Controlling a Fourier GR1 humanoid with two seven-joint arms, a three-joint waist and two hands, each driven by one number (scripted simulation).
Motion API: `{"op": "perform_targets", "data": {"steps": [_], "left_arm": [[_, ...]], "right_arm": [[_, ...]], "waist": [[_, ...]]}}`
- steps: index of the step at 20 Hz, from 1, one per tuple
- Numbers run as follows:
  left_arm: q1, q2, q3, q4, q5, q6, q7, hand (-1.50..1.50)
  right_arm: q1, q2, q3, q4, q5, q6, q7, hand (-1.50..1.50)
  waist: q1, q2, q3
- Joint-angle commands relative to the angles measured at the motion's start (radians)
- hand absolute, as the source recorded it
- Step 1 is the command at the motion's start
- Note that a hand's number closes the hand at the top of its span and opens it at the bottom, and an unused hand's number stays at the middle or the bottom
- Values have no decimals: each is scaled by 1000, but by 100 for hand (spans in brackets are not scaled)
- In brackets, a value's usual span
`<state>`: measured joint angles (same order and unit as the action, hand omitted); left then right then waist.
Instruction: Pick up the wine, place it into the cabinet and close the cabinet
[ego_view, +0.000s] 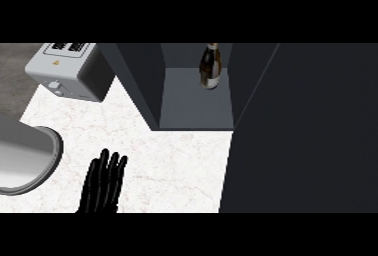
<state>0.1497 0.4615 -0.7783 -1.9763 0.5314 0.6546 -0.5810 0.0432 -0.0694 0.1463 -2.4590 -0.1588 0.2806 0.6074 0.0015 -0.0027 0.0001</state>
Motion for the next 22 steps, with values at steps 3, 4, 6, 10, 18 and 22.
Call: {"op": "perform_targets", "data": {"steps": [3,4,6,10,18,22], "left_arm": [[103,102,85,-65,53,-99,-43,-150],[106,84,71,-66,33,-72,-46,-150],[105,133,122,-142,55,-67,4,-150],[170,181,237,-156,122,-151,-37,-150],[248,294,510,-146,320,-329,-10,-150],[287,269,486,-117,269,-338,-36,-150]], "right_arm": [[57,26,72,-61,-170,-4,109,150],[82,43,94,-83,-190,-17,131,150],[100,57,169,-136,-147,-35,179,150],[121,69,305,-84,-86,-64,156,150],[63,69,543,-90,34,-45,154,150],[-35,69,709,-82,144,-213,196,150]], "waist": [[6,0,-1],[3,-1,-1],[0,-3,0],[5,-3,-1],[2,-4,-2],[1,-5,-2]]}}
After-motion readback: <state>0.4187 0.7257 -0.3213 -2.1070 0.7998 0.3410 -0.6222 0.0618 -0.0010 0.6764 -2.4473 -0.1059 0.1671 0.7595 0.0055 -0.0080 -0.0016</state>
